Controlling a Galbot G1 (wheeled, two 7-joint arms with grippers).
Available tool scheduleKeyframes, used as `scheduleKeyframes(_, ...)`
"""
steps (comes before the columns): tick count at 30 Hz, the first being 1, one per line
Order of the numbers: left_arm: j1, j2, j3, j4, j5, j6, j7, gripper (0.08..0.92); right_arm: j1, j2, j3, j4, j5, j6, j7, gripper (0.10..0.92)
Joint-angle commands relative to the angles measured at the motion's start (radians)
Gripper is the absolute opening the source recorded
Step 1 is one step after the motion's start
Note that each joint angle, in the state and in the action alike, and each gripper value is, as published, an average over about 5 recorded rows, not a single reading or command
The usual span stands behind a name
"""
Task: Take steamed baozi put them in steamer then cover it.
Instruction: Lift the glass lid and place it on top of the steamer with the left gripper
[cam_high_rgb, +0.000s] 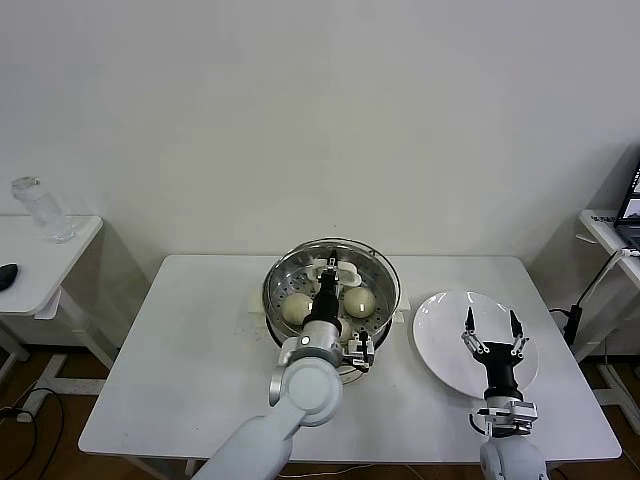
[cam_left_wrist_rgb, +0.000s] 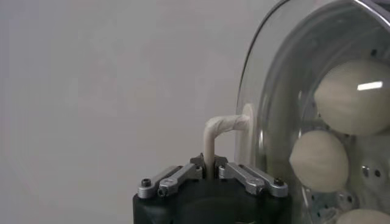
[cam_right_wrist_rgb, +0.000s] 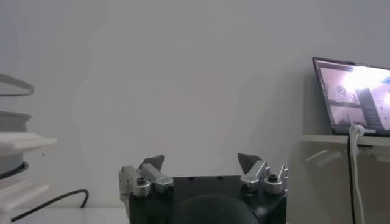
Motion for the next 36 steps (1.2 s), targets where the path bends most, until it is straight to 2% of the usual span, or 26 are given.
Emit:
scheduleKeyframes(1, 0.000, -0.006, 0.006, 0.019, 0.030, -0.001, 0.013, 0.197, 0.000, 0.000, 0.000, -0.002, -0.002, 0.003, -0.003, 0.823)
scheduleKeyframes(36, 0.019, -0.046, -0.020, 0.051, 0.034, 0.017, -0.004, 0.197, 0.006, -0.002, 0.001, -0.009, -0.016, 0.016, -0.010, 0.823)
